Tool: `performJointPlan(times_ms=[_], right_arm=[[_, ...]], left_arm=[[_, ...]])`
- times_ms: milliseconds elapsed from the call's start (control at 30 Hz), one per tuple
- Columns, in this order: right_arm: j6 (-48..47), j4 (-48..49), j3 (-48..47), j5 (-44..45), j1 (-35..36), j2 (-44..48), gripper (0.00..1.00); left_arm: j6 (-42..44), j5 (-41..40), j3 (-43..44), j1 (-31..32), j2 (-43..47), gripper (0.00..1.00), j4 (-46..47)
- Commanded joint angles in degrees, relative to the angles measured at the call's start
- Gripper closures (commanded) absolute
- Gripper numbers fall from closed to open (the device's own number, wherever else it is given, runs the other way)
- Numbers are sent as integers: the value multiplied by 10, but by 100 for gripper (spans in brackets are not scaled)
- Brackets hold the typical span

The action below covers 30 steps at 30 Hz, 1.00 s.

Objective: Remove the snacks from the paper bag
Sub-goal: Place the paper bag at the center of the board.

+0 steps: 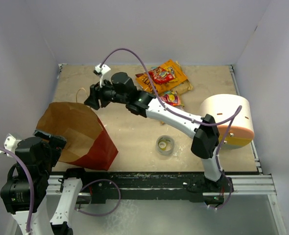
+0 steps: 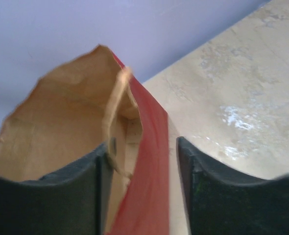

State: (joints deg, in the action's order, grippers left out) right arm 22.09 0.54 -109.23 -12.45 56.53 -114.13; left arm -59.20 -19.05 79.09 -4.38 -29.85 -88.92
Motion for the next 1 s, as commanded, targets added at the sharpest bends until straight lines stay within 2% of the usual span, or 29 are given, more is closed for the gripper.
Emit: performJointPlan(times_ms=[0,33,100,200,267,433,600,700,800,967], right_arm=[[-9,28,-73,60,9,-21,69],[-12,25,-86,91,9,-27,83],[-16,19,-103,129,9,-30,100],[-28,13,-118,231,0,-21,100],[-28,15,-118,265,-15,-10,100],[-17,32,-75,218,-65,11,100],[-7,44,-26,199,-75,19,100],[-16,70,17,206,-77,36,100],[-10,76,37,208,-81,43,100],[2,71,43,208,-82,42,98]], left_arm=[[3,-12,6,-3,-12,1,3],[5,-14,3,-3,-11,1,3],[7,-16,0,-3,-11,1,3],[16,-13,-2,-3,-18,1,6],[30,-9,-2,-3,-24,1,14],[63,6,1,-3,-31,1,47],[130,35,23,-3,-47,1,120],[176,79,26,-3,-67,1,138],[166,108,16,-3,-80,1,139],[209,220,8,-2,-66,1,264]])
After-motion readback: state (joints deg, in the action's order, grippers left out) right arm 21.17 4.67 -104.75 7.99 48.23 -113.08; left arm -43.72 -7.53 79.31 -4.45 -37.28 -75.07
